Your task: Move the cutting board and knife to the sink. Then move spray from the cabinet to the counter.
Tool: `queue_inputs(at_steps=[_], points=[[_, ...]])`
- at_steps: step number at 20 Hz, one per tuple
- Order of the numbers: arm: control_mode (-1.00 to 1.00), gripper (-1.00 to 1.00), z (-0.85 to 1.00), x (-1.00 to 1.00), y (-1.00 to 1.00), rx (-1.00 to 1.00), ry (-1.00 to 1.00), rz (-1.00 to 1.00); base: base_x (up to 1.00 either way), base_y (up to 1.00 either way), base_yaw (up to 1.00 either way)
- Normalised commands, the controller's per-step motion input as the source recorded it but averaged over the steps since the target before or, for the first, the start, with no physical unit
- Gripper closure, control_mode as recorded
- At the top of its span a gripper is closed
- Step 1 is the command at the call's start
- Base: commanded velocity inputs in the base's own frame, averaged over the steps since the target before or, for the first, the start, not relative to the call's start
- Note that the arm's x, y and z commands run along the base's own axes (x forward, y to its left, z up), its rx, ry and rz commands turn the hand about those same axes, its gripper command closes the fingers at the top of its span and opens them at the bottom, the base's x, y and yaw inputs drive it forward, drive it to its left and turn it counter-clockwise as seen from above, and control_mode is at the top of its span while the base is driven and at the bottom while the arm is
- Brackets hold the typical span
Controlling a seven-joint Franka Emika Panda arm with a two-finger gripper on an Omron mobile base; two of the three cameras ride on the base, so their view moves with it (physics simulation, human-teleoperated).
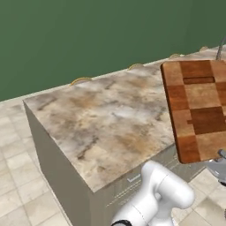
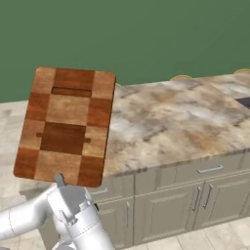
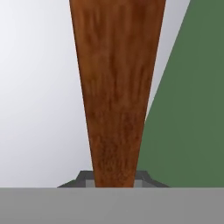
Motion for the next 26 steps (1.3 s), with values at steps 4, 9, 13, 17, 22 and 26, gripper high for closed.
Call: queue_inputs(at_steps=[4, 9, 13, 17, 22, 26], points=[[1.0, 1.0, 0.0, 0.0, 0.0, 0.0, 0.0, 0.0, 0.0, -1.0, 0.0], [1.0, 1.0, 0.0, 0.0, 0.0, 0.0, 0.0, 0.0, 0.0, -1.0, 0.0], [1.0, 1.0, 0.0, 0.0, 0.0, 0.0, 0.0, 0.0, 0.0, -1.0, 0.0], [1.0, 1.0, 0.0, 0.0, 0.0, 0.0, 0.0, 0.0, 0.07, -1.0, 0.0], [1.0, 1.0, 0.0, 0.0, 0.0, 0.0, 0.0, 0.0, 0.1, -1.0, 0.0], [1.0, 1.0, 0.0, 0.0, 0.0, 0.0, 0.0, 0.0, 0.08, -0.99, 0.0]])
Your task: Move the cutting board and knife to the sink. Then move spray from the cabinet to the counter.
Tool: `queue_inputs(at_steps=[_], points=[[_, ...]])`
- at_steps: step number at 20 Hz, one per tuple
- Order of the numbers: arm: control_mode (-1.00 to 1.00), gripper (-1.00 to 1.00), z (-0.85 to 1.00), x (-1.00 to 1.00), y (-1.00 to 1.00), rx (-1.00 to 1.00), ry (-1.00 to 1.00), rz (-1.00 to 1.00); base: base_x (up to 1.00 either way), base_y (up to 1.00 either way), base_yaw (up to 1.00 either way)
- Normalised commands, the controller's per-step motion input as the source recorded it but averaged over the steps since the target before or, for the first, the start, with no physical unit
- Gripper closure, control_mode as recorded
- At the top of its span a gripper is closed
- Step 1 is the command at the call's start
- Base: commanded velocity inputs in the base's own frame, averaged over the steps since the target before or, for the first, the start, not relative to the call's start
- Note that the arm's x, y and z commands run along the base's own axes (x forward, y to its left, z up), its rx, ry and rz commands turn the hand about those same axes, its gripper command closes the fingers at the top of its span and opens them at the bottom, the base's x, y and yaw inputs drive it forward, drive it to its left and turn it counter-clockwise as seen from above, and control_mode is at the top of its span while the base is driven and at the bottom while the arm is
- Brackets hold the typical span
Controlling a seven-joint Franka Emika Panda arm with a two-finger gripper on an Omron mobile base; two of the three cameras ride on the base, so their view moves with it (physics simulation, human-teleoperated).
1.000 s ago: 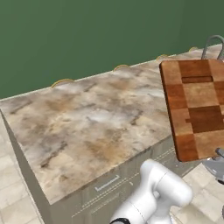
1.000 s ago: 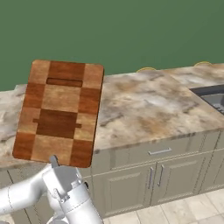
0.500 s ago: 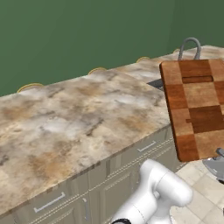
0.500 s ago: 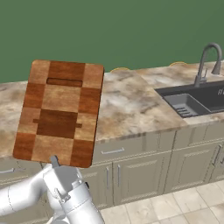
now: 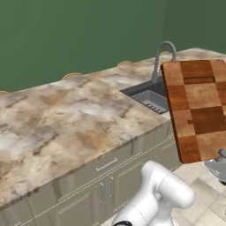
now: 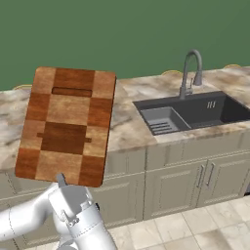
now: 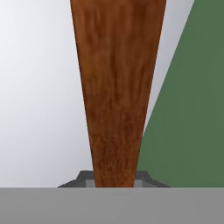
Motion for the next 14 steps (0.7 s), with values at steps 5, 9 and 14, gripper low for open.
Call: queue_inputs(at_steps=[5, 9, 14], points=[[1.0, 1.0, 0.0, 0.0, 0.0, 0.0, 0.0, 0.0, 0.16, -1.0, 0.0], [1.0, 1.0, 0.0, 0.0, 0.0, 0.0, 0.0, 0.0, 0.25, -0.99, 0.0], [1.0, 1.0, 0.0, 0.0, 0.0, 0.0, 0.0, 0.0, 0.46, -0.99, 0.03]])
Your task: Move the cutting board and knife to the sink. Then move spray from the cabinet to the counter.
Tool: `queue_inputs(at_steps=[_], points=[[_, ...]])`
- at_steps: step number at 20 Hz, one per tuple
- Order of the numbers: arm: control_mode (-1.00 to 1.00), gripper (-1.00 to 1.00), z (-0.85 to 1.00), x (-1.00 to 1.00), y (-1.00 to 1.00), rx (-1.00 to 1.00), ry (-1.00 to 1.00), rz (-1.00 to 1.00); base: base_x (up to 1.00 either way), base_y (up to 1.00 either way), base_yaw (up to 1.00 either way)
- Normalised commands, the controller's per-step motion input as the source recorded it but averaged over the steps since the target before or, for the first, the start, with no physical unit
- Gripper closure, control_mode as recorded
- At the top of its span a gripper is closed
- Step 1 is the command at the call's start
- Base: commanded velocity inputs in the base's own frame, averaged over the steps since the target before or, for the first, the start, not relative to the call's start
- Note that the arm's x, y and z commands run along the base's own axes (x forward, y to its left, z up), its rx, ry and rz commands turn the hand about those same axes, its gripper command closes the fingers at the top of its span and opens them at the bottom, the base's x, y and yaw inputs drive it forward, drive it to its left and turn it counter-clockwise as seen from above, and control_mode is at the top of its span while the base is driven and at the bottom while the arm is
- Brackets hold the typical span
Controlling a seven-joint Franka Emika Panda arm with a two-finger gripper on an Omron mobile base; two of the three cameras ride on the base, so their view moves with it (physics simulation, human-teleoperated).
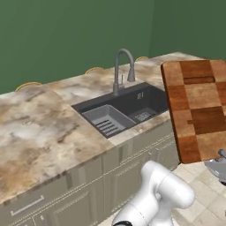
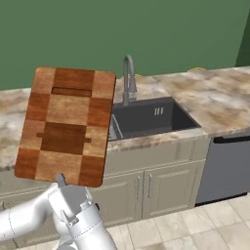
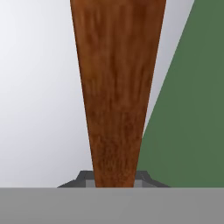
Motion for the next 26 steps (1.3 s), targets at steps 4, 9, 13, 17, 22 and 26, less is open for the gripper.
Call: queue_inputs(at_steps=[4, 9, 13, 17, 22, 26], points=[[1.0, 1.0, 0.0, 0.0, 0.0, 0.0, 0.0, 0.0, 0.47, -0.99, 0.05], [1.0, 1.0, 0.0, 0.0, 0.0, 0.0, 0.0, 0.0, 0.52, -0.89, 0.1], [1.0, 1.0, 0.0, 0.0, 0.0, 0.0, 0.0, 0.0, 0.55, -0.7, 0.14], [1.0, 1.0, 0.0, 0.0, 0.0, 0.0, 0.0, 0.0, 0.52, -0.61, 0.17], [1.0, 1.0, 0.0, 0.0, 0.0, 0.0, 0.0, 0.0, 0.59, -0.54, 0.25], [1.0, 1.0, 0.0, 0.0, 0.0, 0.0, 0.0, 0.0, 0.72, -0.42, 0.26]])
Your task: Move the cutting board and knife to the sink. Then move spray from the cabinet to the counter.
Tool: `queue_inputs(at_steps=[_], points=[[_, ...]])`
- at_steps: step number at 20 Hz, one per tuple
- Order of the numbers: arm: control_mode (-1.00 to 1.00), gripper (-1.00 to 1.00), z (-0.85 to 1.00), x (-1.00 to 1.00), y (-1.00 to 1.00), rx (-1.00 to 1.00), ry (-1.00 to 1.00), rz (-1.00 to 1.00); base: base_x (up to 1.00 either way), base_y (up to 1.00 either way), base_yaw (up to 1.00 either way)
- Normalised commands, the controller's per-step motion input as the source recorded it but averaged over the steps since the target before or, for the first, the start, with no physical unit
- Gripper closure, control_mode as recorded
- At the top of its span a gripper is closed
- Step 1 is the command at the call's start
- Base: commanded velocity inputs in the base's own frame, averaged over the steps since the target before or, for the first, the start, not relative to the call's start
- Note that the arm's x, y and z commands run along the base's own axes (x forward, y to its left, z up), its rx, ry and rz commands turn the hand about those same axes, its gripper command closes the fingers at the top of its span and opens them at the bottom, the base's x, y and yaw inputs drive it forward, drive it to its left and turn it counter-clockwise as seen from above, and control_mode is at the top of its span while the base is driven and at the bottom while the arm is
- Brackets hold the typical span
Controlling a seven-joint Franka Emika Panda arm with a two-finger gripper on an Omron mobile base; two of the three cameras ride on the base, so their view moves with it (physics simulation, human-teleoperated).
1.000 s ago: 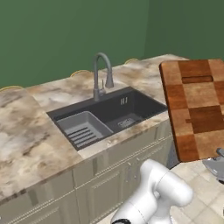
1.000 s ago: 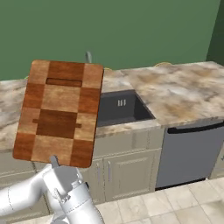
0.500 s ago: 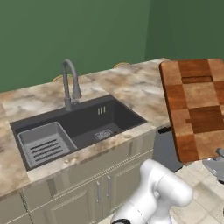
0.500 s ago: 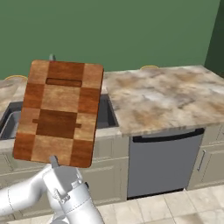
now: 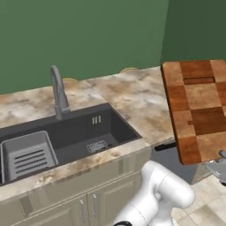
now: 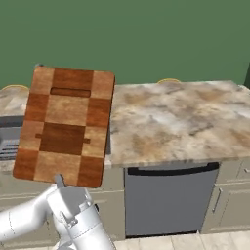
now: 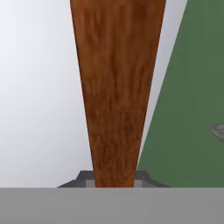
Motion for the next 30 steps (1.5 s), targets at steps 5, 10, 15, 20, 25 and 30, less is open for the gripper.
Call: queue_inputs(at_steps=[5, 10, 15, 20, 25, 30], points=[[1.0, 1.0, 0.0, 0.0, 0.0, 0.0, 0.0, 0.0, 0.67, -0.32, 0.29], [1.0, 1.0, 0.0, 0.0, 0.0, 0.0, 0.0, 0.0, 0.37, -0.09, 0.31], [1.0, 1.0, 0.0, 0.0, 0.0, 0.0, 0.0, 0.0, 0.44, 0.0, 0.36], [1.0, 1.0, 0.0, 0.0, 0.0, 0.0, 0.0, 0.0, 0.65, 0.0, 0.36], [1.0, 1.0, 0.0, 0.0, 0.0, 0.0, 0.0, 0.0, 0.72, -0.25, 0.26], [-1.0, 1.0, -0.03, 0.22, -0.37, 0.03, 0.12, 0.11, 0.1, -0.09, 0.03]])
